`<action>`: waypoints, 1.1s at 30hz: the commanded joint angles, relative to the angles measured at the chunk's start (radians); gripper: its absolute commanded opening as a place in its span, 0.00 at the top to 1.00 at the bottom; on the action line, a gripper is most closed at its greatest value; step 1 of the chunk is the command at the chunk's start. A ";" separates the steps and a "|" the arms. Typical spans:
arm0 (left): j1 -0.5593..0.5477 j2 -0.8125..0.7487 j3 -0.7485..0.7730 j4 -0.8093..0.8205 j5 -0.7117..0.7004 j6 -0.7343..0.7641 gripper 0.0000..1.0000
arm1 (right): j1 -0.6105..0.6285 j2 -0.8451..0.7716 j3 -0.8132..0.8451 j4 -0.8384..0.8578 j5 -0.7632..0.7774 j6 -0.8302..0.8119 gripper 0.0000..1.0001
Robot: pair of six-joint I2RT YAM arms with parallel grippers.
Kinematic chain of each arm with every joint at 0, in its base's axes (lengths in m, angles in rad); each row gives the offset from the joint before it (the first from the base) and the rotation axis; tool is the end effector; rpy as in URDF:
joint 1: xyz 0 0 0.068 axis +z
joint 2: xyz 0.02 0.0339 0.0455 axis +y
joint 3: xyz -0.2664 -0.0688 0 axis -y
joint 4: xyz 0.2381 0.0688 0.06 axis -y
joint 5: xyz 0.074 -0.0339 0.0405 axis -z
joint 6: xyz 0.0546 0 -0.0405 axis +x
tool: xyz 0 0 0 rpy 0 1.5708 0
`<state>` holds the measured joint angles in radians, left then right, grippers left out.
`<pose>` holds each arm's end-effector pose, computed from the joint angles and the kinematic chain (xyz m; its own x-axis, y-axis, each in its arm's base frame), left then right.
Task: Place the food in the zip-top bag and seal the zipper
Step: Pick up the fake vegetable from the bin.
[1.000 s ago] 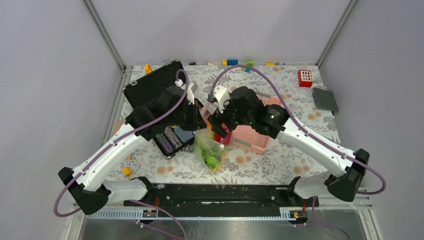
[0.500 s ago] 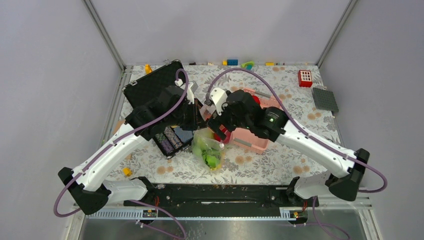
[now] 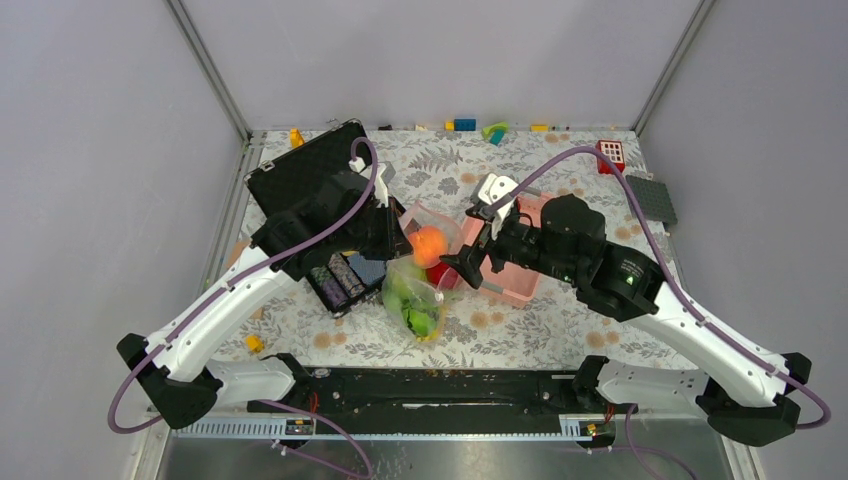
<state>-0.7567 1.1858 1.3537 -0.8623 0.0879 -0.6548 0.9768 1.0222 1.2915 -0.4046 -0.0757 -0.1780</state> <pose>0.1736 -0.1705 0.3772 -0.8154 -0.0644 -0.5753 0.2980 0.8053 -0.5125 0.1208 0.1862 0.4447 0.0794 -0.1978 -0.9770 -0.8679 0.4683 -0.1654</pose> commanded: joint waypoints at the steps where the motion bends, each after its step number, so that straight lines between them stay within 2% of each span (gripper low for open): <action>1: -0.003 -0.037 0.030 0.068 -0.034 -0.004 1.00 | 0.002 -0.035 -0.045 0.092 0.158 0.004 0.00; 8: -0.004 -0.044 0.014 0.069 -0.027 -0.011 1.00 | -0.071 -0.053 -0.049 0.095 0.220 0.007 0.00; 13: -0.003 -0.045 0.011 0.069 -0.018 -0.012 1.00 | -0.283 0.001 -0.051 0.095 0.125 0.064 0.00; 21: -0.004 -0.049 0.000 0.069 -0.015 -0.011 1.00 | -0.475 0.192 -0.054 0.130 0.079 0.091 0.00; 23: -0.003 -0.047 -0.001 0.068 -0.022 -0.009 1.00 | -0.486 0.239 -0.068 0.150 0.016 -0.001 0.00; 26: -0.003 -0.045 0.000 0.068 -0.010 -0.005 1.00 | -0.491 0.295 -0.124 0.182 -0.098 -0.286 0.00; 29: -0.004 -0.047 -0.007 0.069 -0.017 -0.006 1.00 | -0.501 0.365 -0.137 0.203 -0.112 -0.498 0.00; 33: -0.003 -0.046 -0.007 0.067 -0.030 -0.006 1.00 | -0.511 0.495 -0.077 0.106 -0.107 -0.676 0.00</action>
<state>-0.7574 1.1709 1.3445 -0.8616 0.0780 -0.6613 0.4805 1.4258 1.1587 -0.2718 -0.1379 -0.5724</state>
